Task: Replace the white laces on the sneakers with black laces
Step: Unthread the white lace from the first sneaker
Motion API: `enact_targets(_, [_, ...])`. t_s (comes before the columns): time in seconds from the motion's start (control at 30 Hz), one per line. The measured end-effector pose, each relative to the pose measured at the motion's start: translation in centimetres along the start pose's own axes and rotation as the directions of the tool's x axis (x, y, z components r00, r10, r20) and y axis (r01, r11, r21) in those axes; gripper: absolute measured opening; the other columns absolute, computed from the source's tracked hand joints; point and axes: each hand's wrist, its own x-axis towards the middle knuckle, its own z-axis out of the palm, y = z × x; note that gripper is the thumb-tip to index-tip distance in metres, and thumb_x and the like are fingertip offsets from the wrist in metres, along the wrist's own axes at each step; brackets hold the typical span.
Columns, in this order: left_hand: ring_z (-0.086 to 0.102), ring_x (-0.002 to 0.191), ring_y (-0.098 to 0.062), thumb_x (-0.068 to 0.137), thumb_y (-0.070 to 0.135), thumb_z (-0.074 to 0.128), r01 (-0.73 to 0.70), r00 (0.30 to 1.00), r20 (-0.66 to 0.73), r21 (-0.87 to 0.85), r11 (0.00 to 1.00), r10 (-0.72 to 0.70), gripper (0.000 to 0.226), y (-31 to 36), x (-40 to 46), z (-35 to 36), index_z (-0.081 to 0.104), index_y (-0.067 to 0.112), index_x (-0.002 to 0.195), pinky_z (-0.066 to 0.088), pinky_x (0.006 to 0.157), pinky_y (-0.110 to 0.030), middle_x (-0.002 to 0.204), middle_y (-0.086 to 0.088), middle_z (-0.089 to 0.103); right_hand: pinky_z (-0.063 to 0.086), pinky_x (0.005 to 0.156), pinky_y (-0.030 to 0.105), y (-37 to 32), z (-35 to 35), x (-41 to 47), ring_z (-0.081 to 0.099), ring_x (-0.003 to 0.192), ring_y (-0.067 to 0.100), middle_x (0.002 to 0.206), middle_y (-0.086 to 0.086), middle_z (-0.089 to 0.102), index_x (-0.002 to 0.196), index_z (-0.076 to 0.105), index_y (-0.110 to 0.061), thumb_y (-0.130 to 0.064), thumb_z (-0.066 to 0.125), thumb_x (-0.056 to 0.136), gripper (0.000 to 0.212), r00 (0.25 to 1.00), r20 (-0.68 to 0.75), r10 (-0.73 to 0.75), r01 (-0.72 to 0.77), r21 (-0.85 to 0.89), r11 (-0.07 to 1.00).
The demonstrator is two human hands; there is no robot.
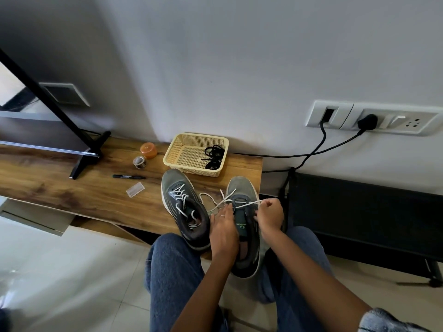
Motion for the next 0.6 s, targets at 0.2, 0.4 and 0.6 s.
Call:
enact_targets(0.2, [0.048, 0.128, -0.026, 0.096, 0.007, 0.047, -0.003, 1.000, 0.027, -0.005, 1.000, 0.003, 0.044, -0.1, -0.1, -0.1, 0.044, 0.007, 0.140, 0.023, 0.117, -0.038, 0.137, -0.011, 0.054, 0.039, 0.089, 0.038, -1.6, -0.1, -1.9, 0.047, 0.112, 0.019, 0.115, -0.003, 0.055, 0.117, 0.058, -0.018, -0.019, 0.048, 0.092, 0.027, 0.727, 0.444, -0.524, 0.682, -0.560, 0.471])
enact_targets(0.4, [0.052, 0.119, -0.021, 0.097, 0.015, 0.048, -0.011, 1.000, 0.002, -0.031, 0.999, 0.011, 0.038, 0.0, 0.0, -0.2, 0.047, 0.013, 0.135, 0.030, 0.112, -0.033, 0.128, -0.003, 0.059, 0.026, 0.094, 0.044, -0.8, 0.7, -2.8, 0.039, 0.119, 0.025, 0.104, -0.001, 0.059, 0.100, 0.066, -0.017, -0.020, 0.045, 0.097, 0.021, 0.654, 0.543, -0.526, 0.713, -0.675, 0.190])
enact_targets(0.6, [0.047, 0.126, -0.026, 0.096, 0.011, 0.048, 0.024, 1.000, 0.008, -0.057, 0.998, -0.024, 0.044, 0.2, -0.2, -0.3, 0.044, 0.010, 0.141, 0.028, 0.113, -0.038, 0.135, -0.007, 0.055, 0.033, 0.090, 0.041, -0.1, 0.3, -2.6, 0.048, 0.106, 0.023, 0.105, -0.003, 0.059, 0.096, 0.064, -0.019, -0.015, 0.059, 0.087, 0.011, 0.694, 0.382, -0.610, 0.681, -0.622, 0.386])
